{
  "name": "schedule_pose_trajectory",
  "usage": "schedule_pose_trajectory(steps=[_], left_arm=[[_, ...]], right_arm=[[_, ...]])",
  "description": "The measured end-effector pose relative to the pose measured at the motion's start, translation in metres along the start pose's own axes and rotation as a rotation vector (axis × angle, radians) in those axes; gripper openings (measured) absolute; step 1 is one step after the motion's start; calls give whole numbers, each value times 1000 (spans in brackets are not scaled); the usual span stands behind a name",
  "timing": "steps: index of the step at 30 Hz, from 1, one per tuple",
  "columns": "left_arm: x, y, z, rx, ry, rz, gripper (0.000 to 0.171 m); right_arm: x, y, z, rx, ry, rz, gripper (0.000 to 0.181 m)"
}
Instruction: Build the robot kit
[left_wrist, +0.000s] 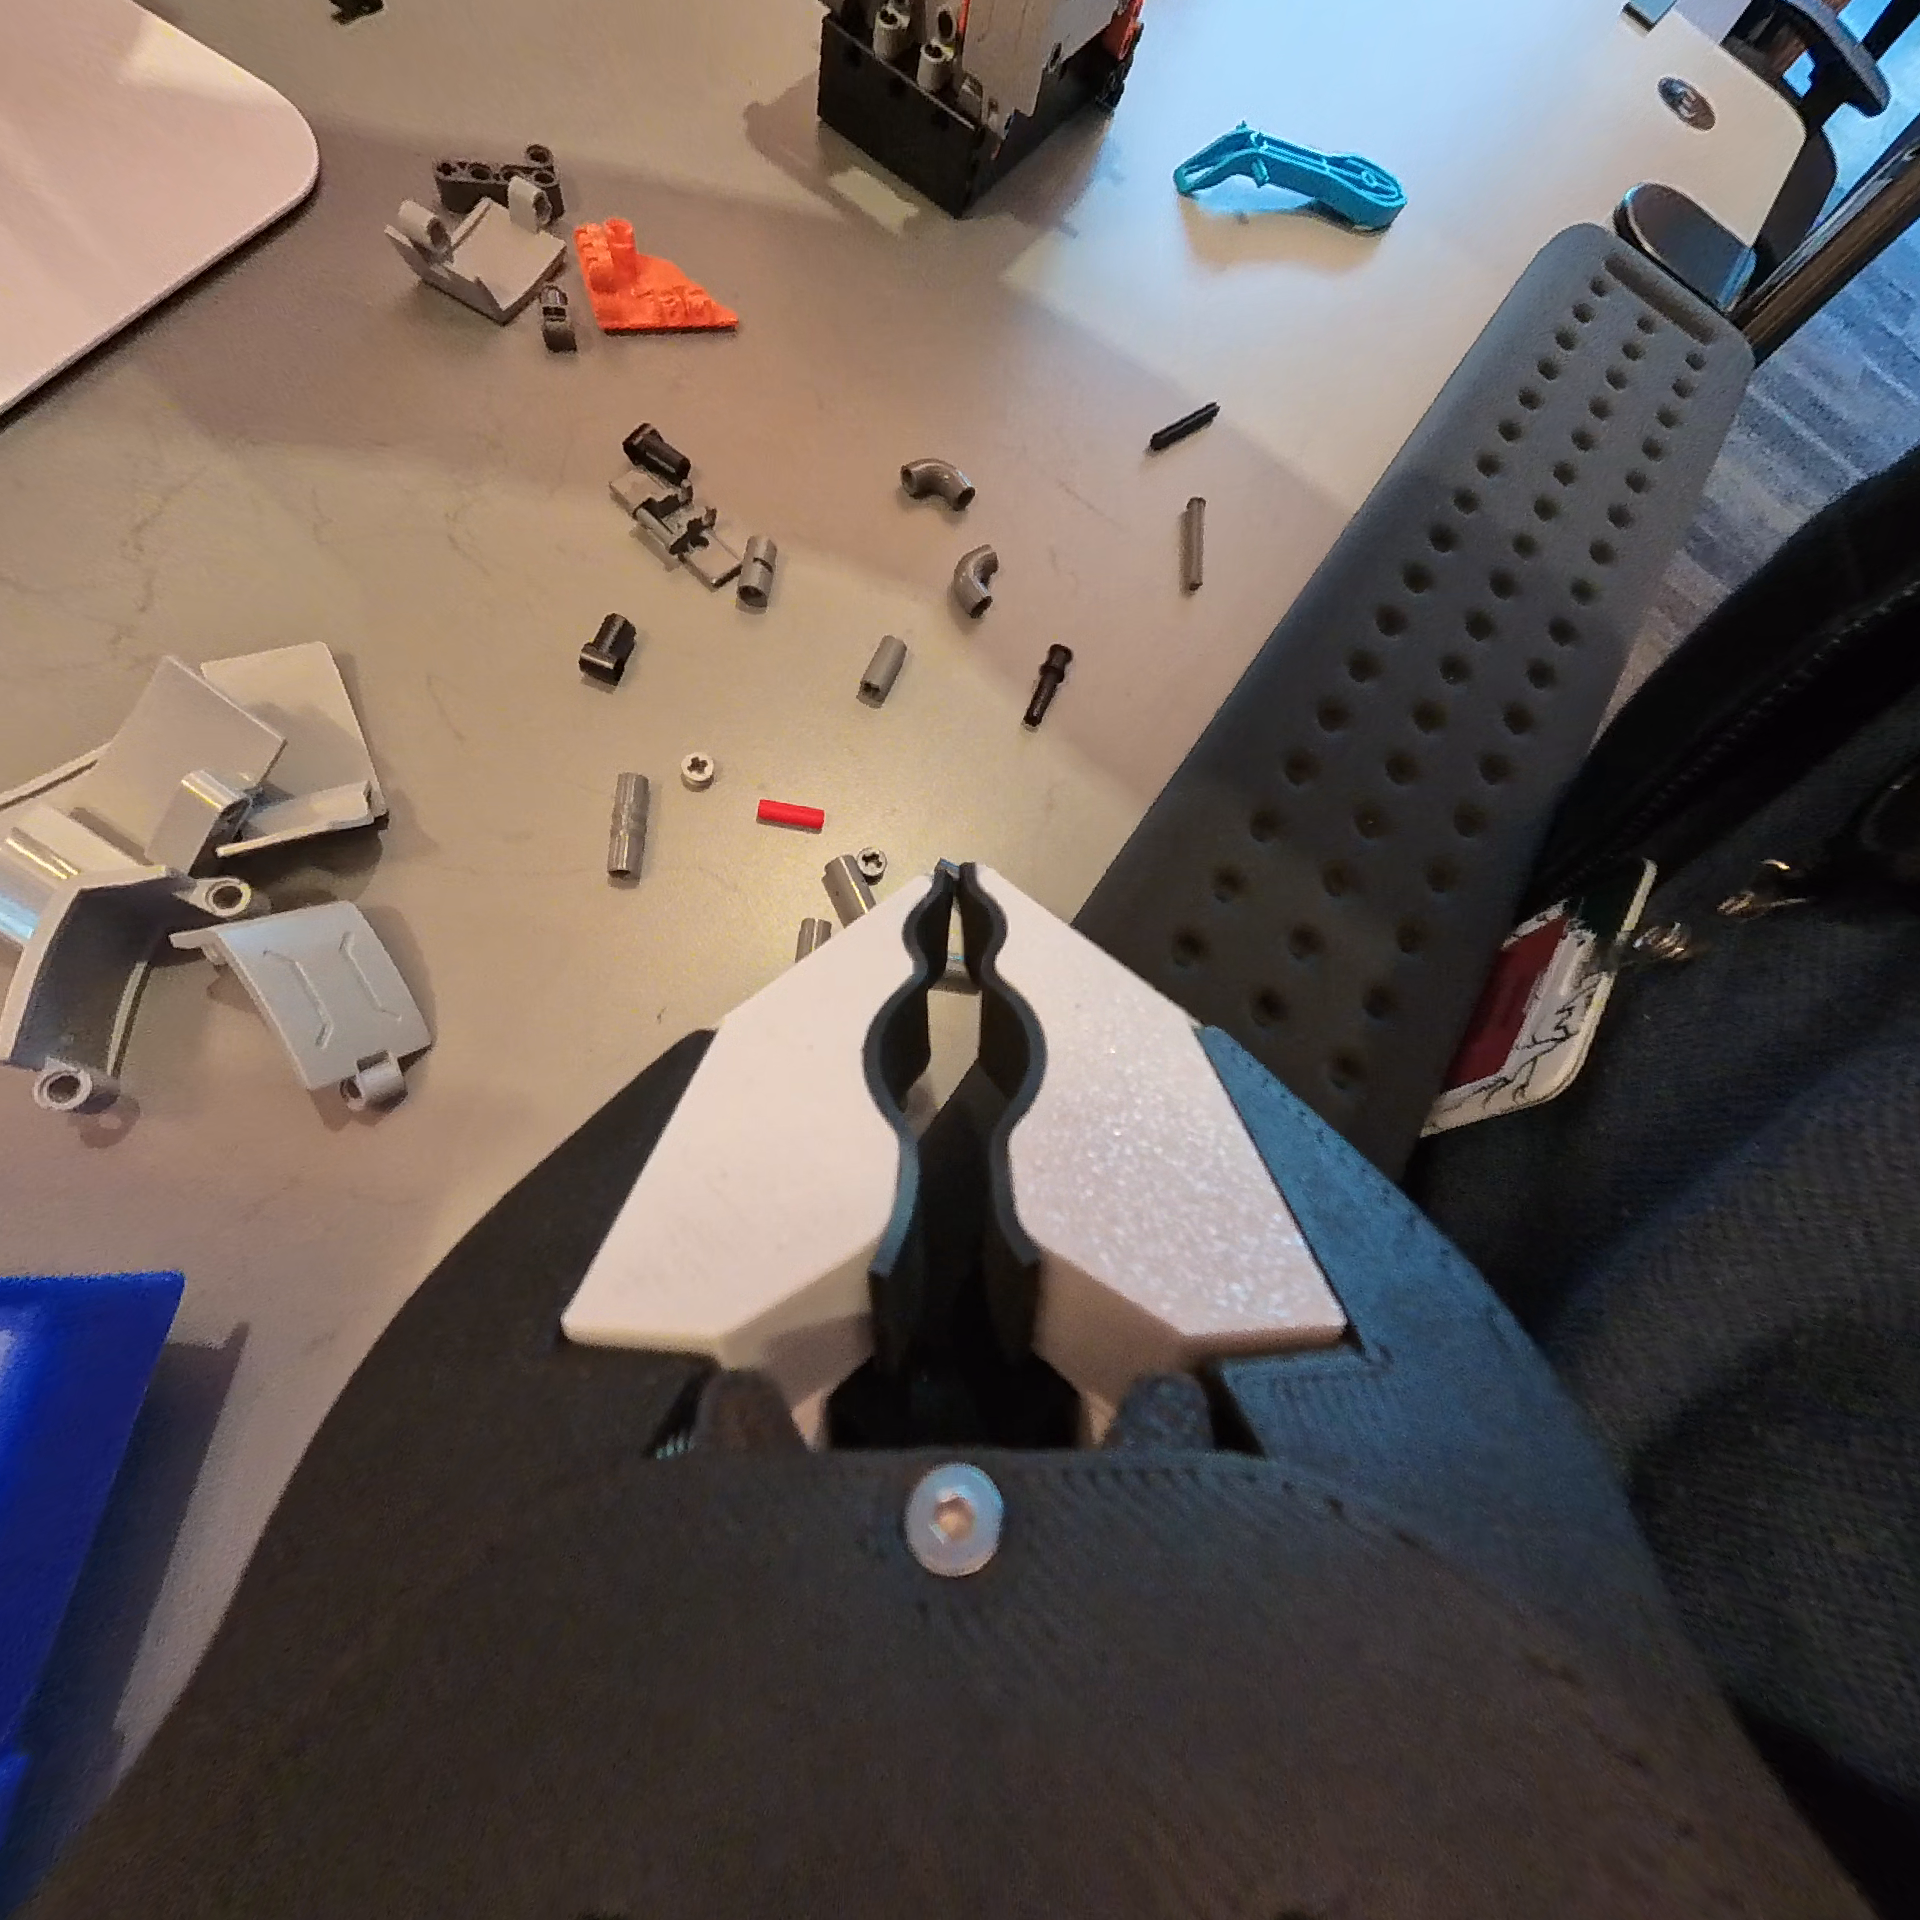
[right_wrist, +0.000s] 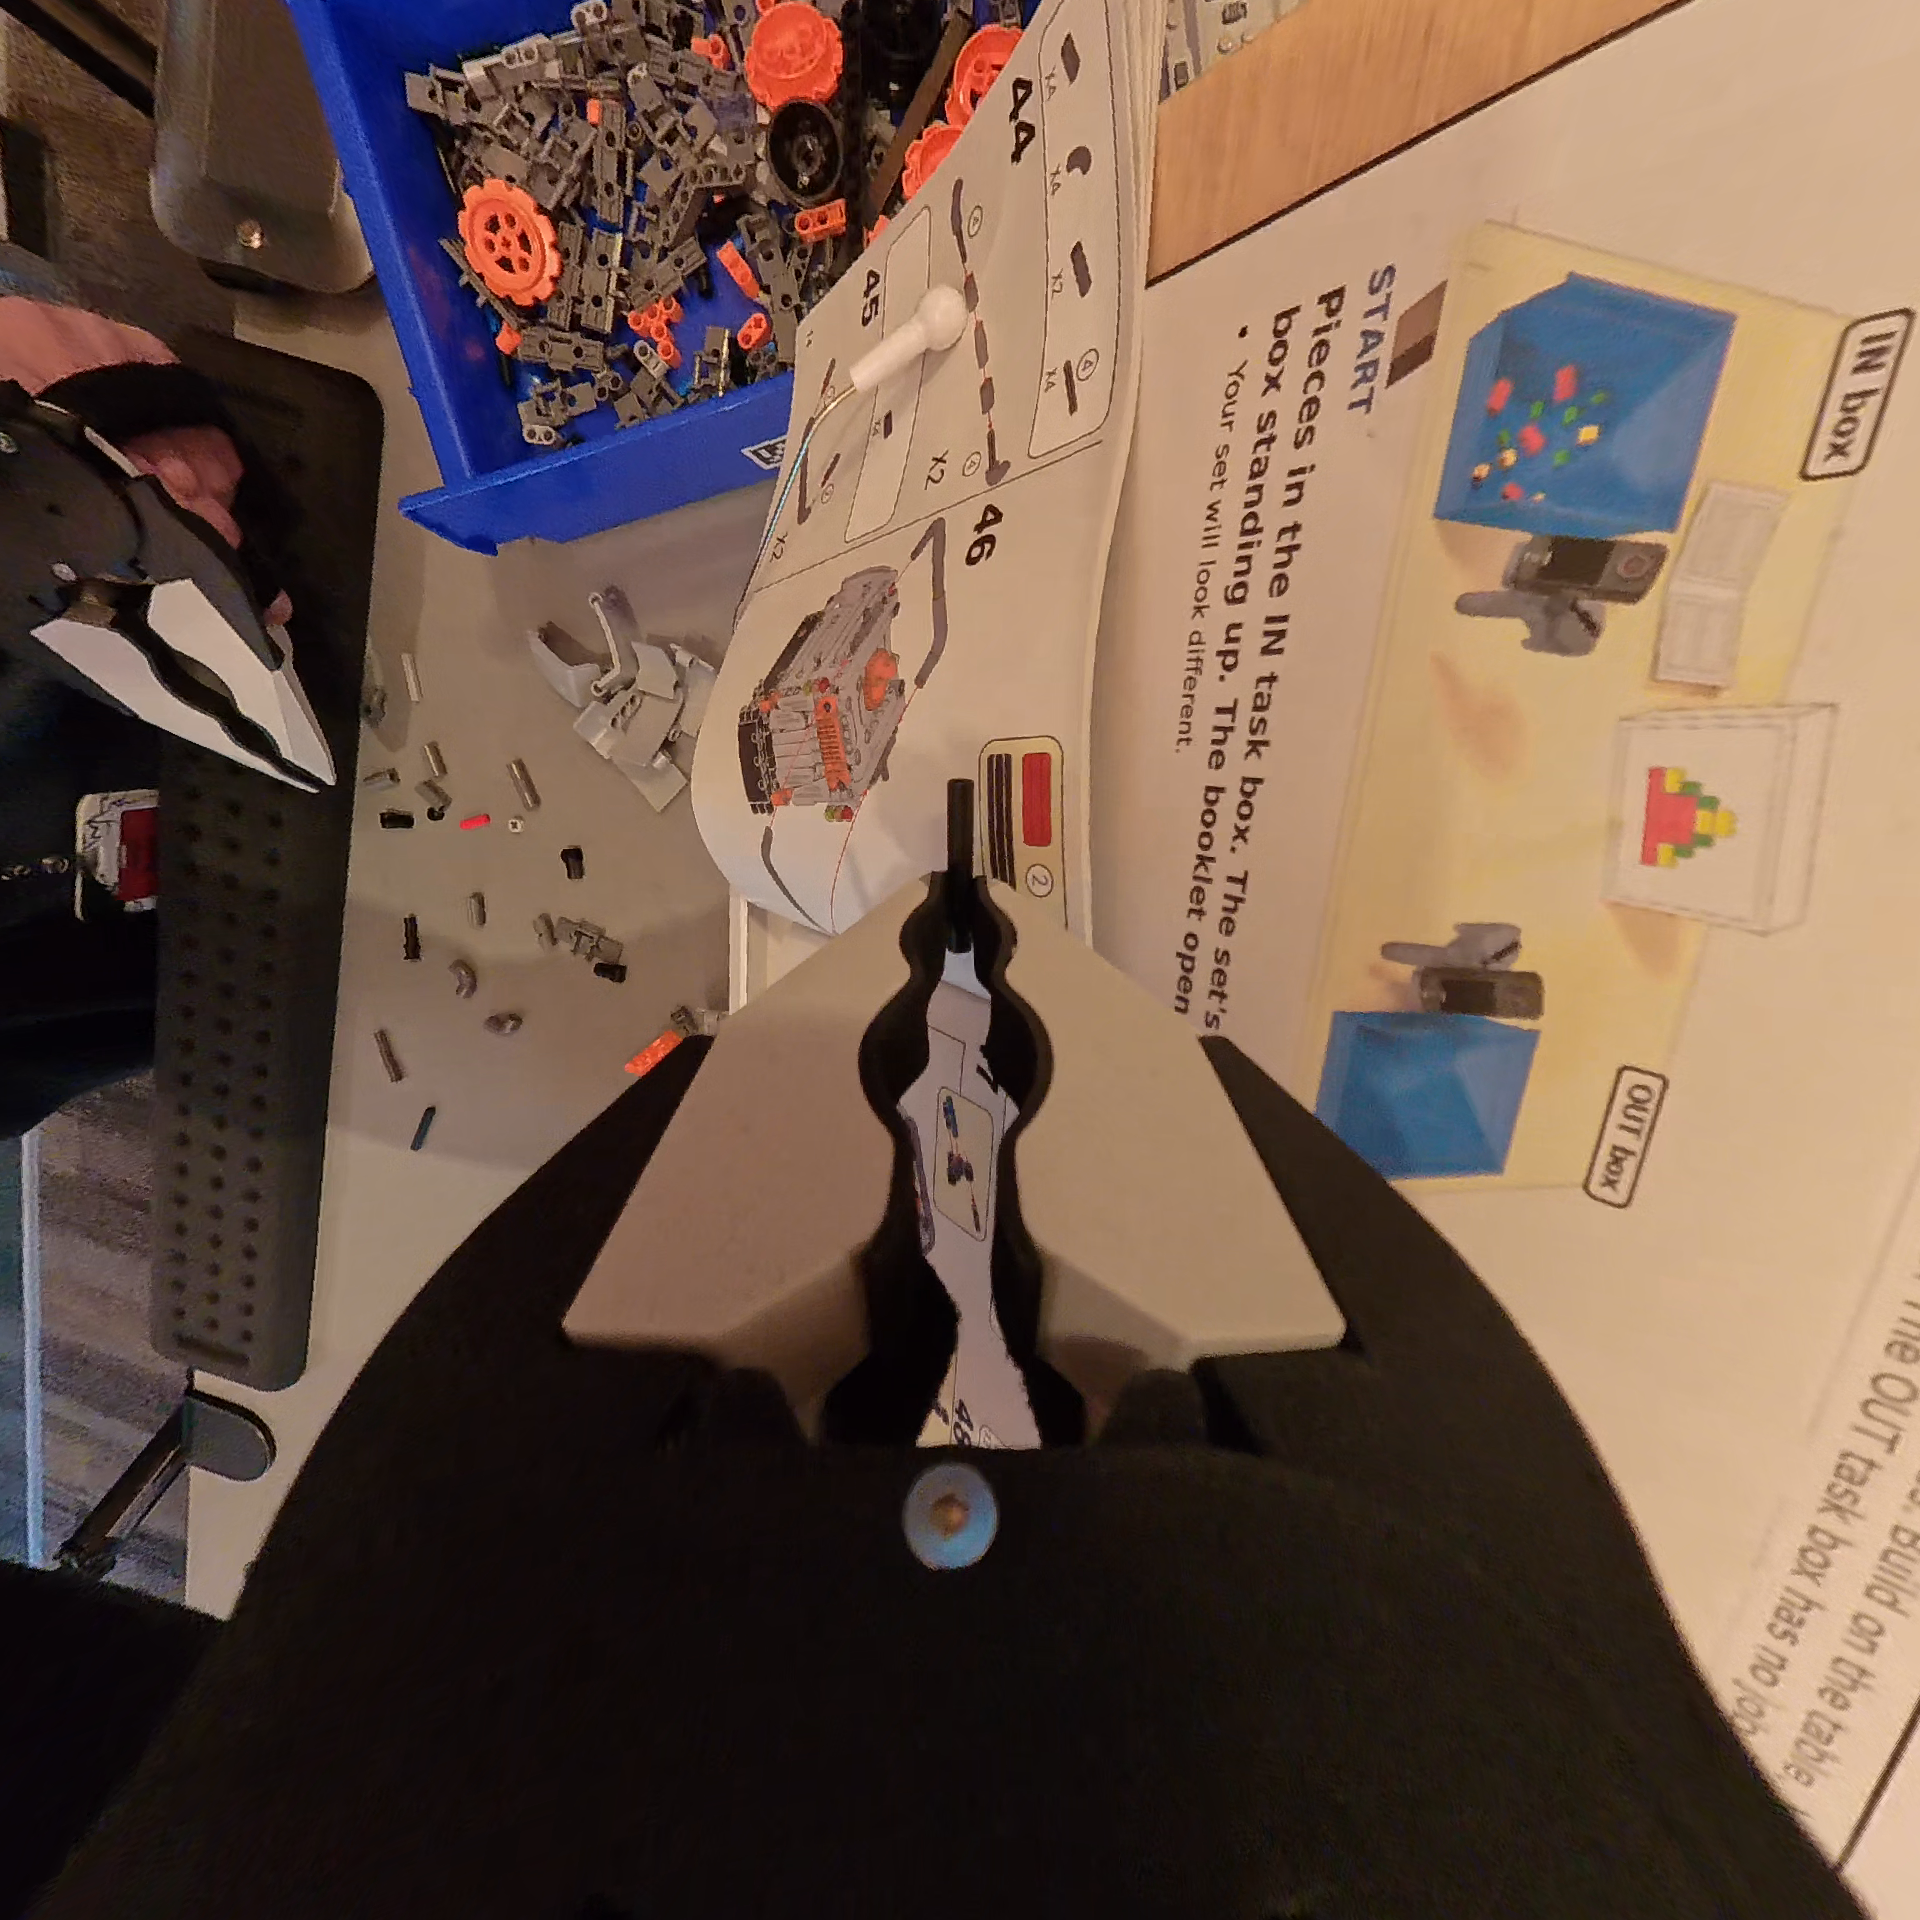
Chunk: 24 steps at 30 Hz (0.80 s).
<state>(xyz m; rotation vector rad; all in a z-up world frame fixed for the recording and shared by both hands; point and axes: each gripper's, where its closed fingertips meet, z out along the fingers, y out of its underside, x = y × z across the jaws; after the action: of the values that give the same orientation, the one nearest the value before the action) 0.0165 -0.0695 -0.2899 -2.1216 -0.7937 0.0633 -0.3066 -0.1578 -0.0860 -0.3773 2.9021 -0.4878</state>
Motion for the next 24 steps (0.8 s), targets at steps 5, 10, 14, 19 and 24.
schedule_pose_trajectory(steps=[5,10,14,19,24], left_arm=[[-4,-3,-2,8,-13,6,4],[-7,-15,-14,83,16,-22,24],[-5,-31,-28,172,103,-82,53],[4,-45,-35,246,216,-115,43],[18,-43,-30,217,276,-86,13]], right_arm=[[-4,4,-5,14,33,-4,0],[-37,10,-35,129,139,-7,0],[-90,23,-46,213,215,-29,0],[-157,51,-34,309,284,11,0],[-217,76,15,326,239,44,1]])
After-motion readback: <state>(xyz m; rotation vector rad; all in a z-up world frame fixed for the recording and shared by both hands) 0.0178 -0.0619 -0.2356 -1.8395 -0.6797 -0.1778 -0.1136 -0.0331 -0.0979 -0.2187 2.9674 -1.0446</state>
